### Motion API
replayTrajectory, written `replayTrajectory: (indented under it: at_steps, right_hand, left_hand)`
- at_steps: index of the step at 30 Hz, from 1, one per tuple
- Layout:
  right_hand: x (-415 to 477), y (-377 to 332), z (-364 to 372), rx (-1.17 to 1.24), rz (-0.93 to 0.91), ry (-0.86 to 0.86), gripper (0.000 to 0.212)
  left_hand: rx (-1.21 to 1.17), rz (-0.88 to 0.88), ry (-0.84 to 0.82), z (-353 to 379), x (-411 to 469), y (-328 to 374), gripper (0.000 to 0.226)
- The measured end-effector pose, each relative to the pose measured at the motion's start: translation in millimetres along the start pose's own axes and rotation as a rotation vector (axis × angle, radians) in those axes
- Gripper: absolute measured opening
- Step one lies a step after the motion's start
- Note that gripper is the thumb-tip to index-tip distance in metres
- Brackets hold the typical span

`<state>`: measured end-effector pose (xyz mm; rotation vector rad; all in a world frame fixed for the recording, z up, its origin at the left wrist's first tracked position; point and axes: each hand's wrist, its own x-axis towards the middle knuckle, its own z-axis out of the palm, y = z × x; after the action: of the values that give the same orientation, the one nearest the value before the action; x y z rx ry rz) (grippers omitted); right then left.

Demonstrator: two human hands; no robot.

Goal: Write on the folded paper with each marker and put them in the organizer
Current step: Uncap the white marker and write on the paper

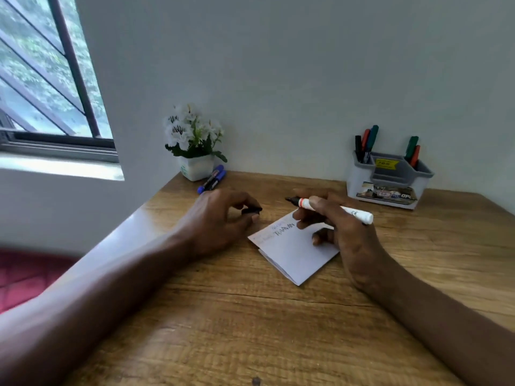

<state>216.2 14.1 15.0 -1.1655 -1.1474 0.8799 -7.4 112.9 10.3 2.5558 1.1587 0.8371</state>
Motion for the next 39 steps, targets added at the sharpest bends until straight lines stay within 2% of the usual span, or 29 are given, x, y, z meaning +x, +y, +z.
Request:
replayTrajectory:
  at_steps: [2, 4, 7, 12, 18, 23, 26, 34, 39]
  right_hand:
    - [-1, -1, 0, 0.056, 0.01, -0.042, 0.02]
    - [-1, -1, -4, 0.075, -0.018, -0.083, 0.022]
    - [1, 1, -8, 0.092, -0.018, -0.105, 0.019]
    - [1, 2, -9, 0.085, 0.013, -0.123, 0.037]
    - [-4, -5, -7, 0.034, 0.004, -0.147, 0.036]
    - [-7, -7, -5, 0.011, -0.018, -0.172, 0.021]
    - [-8, -9, -4, -0.016, -0.056, -0.173, 0.02]
    - [-13, -21, -4, 0.128, -0.071, -0.202, 0.021]
    - [-16, -21, -2, 0.159, -0.107, -0.18, 0.026]
  left_hand:
    - [-0.126, 0.013, 0.034, -2, -3, 3, 0.021]
    - [-0.219, 0.04, -0.002, -3, -4, 10, 0.023]
    - [-0.263, 0.064, -0.049, -4, -5, 19, 0.024]
    - [-0.299, 0.104, -0.104, -4, -7, 26, 0.025]
    - [-0.371, 0.15, -0.126, -6, -7, 31, 0.024]
    - [-0.465, 0.175, -0.136, -5, -7, 32, 0.023]
    - [-0.58, 0.185, -0.134, -5, -8, 31, 0.023]
    - [-0.949, 0.091, -0.172, -13, -11, 41, 0.024]
    - [-1.113, -0.006, -0.151, -11, -14, 45, 0.05]
